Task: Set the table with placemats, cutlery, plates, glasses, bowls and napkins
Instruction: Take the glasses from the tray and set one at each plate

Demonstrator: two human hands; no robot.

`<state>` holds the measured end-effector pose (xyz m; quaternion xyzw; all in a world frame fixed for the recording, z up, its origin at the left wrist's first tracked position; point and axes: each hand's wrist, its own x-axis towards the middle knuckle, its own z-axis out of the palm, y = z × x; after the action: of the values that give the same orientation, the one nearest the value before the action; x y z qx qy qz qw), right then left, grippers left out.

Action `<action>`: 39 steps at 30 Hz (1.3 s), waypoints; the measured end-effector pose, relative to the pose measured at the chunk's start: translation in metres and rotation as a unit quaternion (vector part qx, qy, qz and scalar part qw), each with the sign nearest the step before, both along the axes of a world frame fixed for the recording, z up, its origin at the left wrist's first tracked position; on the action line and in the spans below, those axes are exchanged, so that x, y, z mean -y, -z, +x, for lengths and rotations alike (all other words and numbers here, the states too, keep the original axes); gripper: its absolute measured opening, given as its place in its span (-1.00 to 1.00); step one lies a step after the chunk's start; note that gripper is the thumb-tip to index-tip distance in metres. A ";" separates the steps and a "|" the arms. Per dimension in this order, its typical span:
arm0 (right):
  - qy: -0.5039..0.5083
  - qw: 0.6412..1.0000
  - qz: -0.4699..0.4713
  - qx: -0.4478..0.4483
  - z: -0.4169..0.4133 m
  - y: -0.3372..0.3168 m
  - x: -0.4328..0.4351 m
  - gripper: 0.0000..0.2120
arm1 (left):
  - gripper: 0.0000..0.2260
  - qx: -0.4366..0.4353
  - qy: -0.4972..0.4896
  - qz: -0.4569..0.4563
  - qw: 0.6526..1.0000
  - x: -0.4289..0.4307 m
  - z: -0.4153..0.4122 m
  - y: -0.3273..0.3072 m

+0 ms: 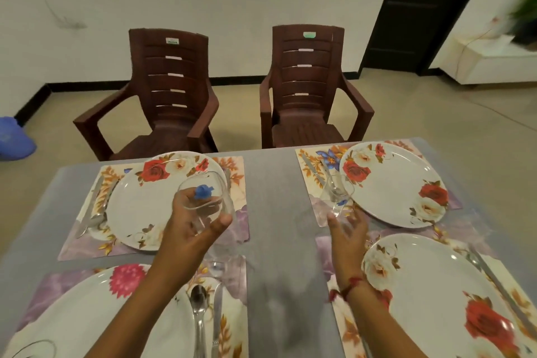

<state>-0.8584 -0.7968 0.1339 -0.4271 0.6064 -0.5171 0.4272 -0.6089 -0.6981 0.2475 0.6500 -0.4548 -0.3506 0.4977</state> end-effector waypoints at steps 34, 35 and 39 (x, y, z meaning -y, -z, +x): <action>-0.451 0.891 -0.032 0.050 0.324 -0.059 -0.183 -0.40 | -0.10 0.161 -0.077 0.025 0.984 -0.177 0.227 -0.008; -0.450 0.892 -0.030 0.037 0.339 -0.054 -0.178 -0.40 | -0.14 0.146 -0.096 0.023 0.984 -0.183 0.244 -0.002; -0.435 0.900 -0.004 -0.006 0.405 -0.023 -0.150 -0.41 | -0.41 0.123 -0.140 0.036 0.982 -0.198 0.298 0.026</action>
<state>-0.4535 -0.6463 0.1570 -0.6531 0.3604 -0.2797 0.6044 -0.3106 -0.5001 0.2218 0.7629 -0.4039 -0.2109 0.4587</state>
